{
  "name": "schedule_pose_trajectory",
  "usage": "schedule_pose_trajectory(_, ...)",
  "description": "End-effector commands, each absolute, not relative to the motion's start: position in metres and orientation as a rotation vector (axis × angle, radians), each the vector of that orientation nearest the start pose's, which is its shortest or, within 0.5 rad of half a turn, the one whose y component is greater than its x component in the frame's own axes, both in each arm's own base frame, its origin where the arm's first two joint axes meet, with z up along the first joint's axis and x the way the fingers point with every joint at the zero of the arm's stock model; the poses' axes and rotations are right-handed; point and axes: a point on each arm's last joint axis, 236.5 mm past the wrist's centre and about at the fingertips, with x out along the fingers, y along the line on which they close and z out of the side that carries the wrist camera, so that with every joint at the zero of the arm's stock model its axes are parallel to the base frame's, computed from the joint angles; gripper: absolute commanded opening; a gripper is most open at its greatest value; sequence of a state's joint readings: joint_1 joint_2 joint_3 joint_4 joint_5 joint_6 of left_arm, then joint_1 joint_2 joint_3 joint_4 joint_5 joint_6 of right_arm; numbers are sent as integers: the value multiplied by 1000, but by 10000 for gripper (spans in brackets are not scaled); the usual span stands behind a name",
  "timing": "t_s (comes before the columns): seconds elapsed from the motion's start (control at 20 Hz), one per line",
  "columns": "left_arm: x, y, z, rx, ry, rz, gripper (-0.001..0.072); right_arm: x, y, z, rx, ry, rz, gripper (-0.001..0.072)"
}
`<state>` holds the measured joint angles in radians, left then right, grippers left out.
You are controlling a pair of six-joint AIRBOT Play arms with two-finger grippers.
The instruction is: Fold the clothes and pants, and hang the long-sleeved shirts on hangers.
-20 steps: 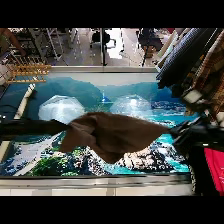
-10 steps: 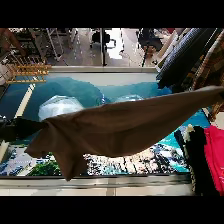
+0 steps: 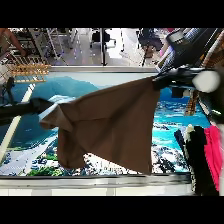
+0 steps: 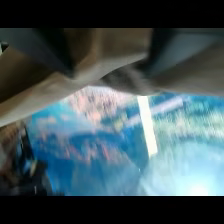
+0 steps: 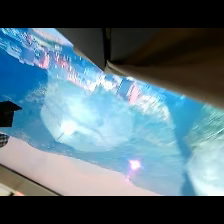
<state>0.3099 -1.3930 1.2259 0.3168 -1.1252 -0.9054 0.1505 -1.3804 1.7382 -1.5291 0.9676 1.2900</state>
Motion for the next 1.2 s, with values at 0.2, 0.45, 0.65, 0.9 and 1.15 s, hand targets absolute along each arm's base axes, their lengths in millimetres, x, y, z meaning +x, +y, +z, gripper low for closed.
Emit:
schedule_pose_trajectory(0.2,517,-32,48,-652,872,-498,596,576,22,73,150,845,167,562)
schedule_pose_trajectory(0.45,367,27,-52,-435,1601,-244,534,437,-11,3,256,1392,327,469)
schedule_pose_trajectory(0.65,316,-6,-58,-539,1610,-284,535,342,9,-19,467,1508,457,476)
schedule_pose_trajectory(0.9,280,-41,-76,-661,1592,-330,617,256,26,-44,532,1613,525,522)
schedule_pose_trajectory(1.15,286,-48,-94,-693,1534,-293,614,234,53,-65,526,1649,598,518)
